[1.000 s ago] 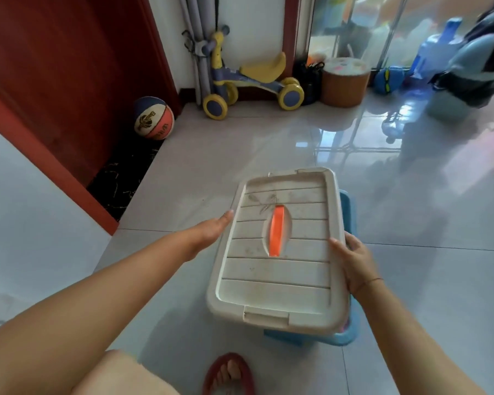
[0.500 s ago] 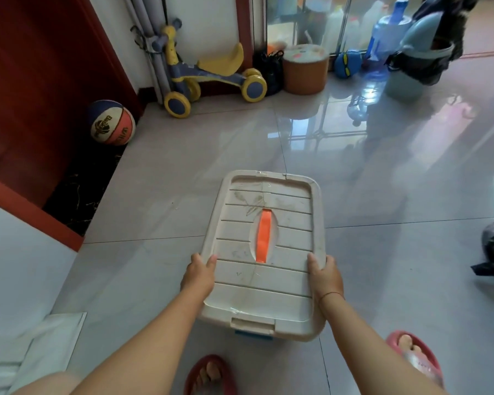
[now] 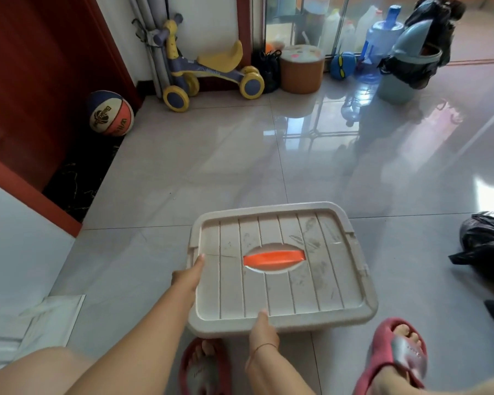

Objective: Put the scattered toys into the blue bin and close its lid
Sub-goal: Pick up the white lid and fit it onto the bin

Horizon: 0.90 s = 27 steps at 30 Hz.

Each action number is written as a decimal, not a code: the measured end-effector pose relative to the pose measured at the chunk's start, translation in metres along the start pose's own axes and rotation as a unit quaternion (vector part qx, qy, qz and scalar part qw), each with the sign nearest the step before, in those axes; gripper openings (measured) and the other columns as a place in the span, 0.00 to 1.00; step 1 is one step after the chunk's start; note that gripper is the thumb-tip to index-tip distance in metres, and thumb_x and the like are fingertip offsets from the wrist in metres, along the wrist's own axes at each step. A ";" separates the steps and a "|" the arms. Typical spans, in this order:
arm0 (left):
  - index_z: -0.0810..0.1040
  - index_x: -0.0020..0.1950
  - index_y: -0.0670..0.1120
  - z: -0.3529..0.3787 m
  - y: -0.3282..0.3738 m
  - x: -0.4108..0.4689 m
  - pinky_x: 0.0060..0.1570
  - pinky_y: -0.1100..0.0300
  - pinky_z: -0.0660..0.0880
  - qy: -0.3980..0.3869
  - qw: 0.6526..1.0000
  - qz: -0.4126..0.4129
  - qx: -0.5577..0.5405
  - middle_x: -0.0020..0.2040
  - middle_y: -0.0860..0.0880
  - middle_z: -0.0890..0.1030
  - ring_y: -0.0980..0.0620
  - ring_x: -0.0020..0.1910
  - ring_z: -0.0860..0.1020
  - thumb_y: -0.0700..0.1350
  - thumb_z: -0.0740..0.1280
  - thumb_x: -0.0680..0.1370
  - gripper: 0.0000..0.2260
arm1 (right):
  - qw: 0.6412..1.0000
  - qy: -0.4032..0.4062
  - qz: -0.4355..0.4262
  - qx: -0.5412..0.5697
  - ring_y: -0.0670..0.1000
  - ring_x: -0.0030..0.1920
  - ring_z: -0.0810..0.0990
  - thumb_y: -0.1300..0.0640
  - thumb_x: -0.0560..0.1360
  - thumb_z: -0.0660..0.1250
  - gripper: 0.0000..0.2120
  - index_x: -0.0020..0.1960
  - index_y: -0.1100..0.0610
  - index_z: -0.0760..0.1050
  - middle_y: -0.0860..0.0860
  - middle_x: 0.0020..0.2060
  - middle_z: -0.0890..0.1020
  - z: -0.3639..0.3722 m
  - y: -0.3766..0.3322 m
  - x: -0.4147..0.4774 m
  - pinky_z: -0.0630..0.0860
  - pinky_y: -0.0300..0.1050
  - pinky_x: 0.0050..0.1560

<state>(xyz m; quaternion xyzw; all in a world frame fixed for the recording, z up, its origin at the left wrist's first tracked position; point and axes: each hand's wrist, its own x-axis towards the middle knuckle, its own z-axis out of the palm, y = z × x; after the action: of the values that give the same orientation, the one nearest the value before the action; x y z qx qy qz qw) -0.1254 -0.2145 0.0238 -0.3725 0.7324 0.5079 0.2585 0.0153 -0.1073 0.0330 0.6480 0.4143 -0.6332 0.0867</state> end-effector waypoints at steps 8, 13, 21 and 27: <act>0.62 0.72 0.39 -0.002 0.000 0.001 0.64 0.44 0.69 0.008 0.996 0.044 0.079 0.69 0.39 0.70 0.37 0.66 0.71 0.69 0.66 0.68 0.43 | 0.965 0.238 -0.102 0.038 0.64 0.66 0.67 0.45 0.76 0.61 0.33 0.69 0.68 0.60 0.67 0.67 0.66 -0.127 -0.084 0.051 0.65 0.56 0.63; 0.64 0.68 0.39 0.003 0.003 0.009 0.62 0.42 0.71 0.015 0.993 0.078 0.088 0.65 0.38 0.73 0.36 0.62 0.73 0.68 0.65 0.70 0.40 | 0.948 0.141 -0.229 -0.167 0.62 0.53 0.75 0.34 0.74 0.54 0.34 0.53 0.66 0.75 0.64 0.48 0.76 -0.156 -0.131 0.085 0.69 0.52 0.53; 0.75 0.56 0.38 0.000 0.006 0.019 0.49 0.50 0.76 -0.008 0.996 0.083 0.022 0.52 0.40 0.81 0.40 0.47 0.80 0.66 0.72 0.64 0.35 | 0.933 0.016 -0.261 -0.245 0.56 0.44 0.76 0.31 0.70 0.60 0.30 0.44 0.60 0.75 0.57 0.43 0.77 -0.140 -0.187 0.115 0.67 0.45 0.44; 0.75 0.54 0.40 0.000 0.002 0.014 0.50 0.46 0.79 0.043 0.994 0.097 0.018 0.49 0.41 0.82 0.40 0.46 0.81 0.66 0.76 0.58 0.37 | 0.943 0.030 -0.274 -0.184 0.53 0.35 0.72 0.35 0.65 0.71 0.25 0.37 0.58 0.70 0.54 0.34 0.74 -0.145 -0.183 0.126 0.69 0.45 0.37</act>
<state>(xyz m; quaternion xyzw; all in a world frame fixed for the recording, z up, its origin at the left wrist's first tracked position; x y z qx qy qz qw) -0.1350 -0.2185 0.0144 -0.3164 0.7842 0.5013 0.1831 -0.0124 0.1564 0.0225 0.5004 0.6880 -0.5253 0.0152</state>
